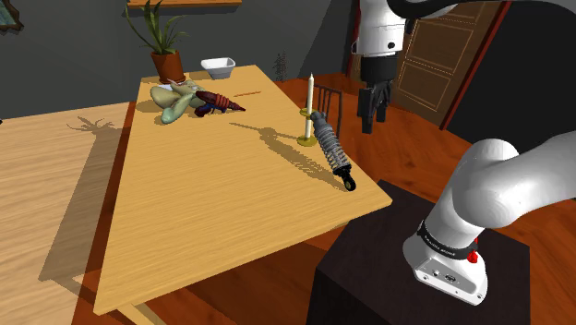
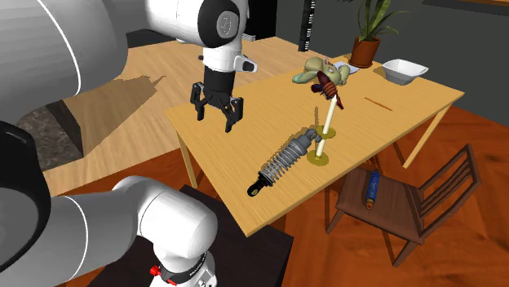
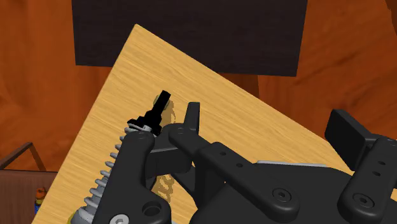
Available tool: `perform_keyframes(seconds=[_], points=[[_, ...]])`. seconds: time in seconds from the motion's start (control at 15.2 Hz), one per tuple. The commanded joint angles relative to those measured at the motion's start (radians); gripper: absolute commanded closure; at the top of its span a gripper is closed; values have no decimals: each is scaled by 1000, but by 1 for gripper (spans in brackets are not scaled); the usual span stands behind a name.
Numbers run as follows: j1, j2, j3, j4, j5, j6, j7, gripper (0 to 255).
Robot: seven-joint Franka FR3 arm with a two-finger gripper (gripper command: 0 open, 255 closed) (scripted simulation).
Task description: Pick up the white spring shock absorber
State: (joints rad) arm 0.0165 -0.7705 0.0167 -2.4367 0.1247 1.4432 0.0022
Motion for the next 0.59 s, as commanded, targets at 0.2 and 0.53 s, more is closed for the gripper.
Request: perform_keyframes(seconds=[0.2,0.53], points=[[-34,103,17,-11,-11,74,66,0],[-91,286,34,-11,-38,187,180,0]])
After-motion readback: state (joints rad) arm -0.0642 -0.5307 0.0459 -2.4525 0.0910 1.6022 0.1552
